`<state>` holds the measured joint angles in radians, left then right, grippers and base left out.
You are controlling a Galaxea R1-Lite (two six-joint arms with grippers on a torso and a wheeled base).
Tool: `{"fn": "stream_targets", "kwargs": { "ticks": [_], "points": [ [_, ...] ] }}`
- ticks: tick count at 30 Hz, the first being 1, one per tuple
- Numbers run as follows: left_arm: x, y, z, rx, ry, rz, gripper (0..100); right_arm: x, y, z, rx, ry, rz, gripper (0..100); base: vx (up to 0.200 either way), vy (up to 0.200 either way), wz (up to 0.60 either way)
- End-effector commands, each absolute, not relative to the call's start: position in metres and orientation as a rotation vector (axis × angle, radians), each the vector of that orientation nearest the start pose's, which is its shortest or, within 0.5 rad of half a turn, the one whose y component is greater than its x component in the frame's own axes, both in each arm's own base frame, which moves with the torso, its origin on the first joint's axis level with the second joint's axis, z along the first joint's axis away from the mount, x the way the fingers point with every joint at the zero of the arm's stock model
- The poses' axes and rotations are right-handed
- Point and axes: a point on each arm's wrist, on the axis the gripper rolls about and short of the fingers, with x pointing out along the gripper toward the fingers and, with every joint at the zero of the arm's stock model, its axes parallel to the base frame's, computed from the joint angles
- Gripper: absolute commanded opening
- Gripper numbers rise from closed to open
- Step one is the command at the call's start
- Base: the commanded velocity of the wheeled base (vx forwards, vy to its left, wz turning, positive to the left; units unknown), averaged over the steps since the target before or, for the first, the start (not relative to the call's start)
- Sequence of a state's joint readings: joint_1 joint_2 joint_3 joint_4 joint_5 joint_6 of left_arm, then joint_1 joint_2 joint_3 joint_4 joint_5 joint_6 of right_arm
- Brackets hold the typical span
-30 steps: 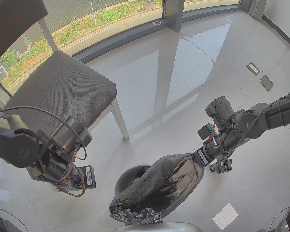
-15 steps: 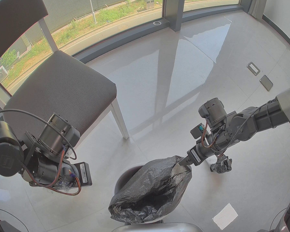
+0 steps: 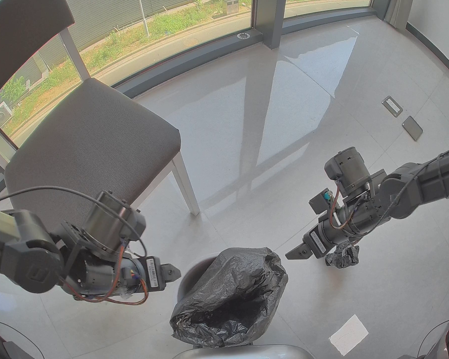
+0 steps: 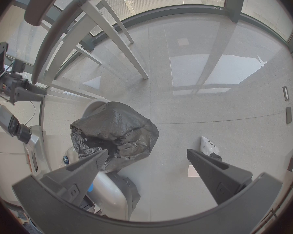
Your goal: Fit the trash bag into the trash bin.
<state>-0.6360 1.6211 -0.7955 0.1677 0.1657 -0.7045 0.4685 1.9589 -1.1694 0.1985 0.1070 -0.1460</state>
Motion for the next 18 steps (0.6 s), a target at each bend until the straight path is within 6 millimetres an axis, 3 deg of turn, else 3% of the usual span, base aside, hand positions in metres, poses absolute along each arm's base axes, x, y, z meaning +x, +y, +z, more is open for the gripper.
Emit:
{"fn": "stream_targets", "kwargs": {
  "ticks": [1, 3, 4, 7, 14, 18],
  "points": [
    [0.217, -0.177, 0.109, -0.195, 1.022, -0.152, 100, 0.276, 0.142, 0.143, -0.306, 0.91, 0.602, 100, 0.0, 0.0, 0.0],
    [0.225, -0.196, 0.097, -0.184, 1.015, -0.189, 100, 0.263, 0.135, 0.147, -0.308, 0.906, 0.6, 100, 0.0, 0.0, 0.0],
    [0.225, -0.196, 0.097, -0.184, 1.015, -0.189, 100, 0.263, 0.135, 0.147, -0.308, 0.906, 0.6, 100, 0.0, 0.0, 0.0],
    [0.24, -0.212, 0.072, -0.155, 1.057, -0.198, 100, 0.249, 0.124, 0.158, -0.296, 0.879, 0.591, 100, 0.0, 0.0, 0.0],
    [0.267, -0.207, 0.055, -0.211, 1.035, -0.194, 100, 0.247, 0.112, 0.164, -0.276, 0.864, 0.556, 100, 0.0, 0.0, 0.0],
    [0.272, -0.206, 0.047, -0.193, 1.03, -0.22, 100, 0.246, 0.11, 0.165, -0.274, 0.86, 0.553, 100, 0.0, 0.0, 0.0]
  ]
}}
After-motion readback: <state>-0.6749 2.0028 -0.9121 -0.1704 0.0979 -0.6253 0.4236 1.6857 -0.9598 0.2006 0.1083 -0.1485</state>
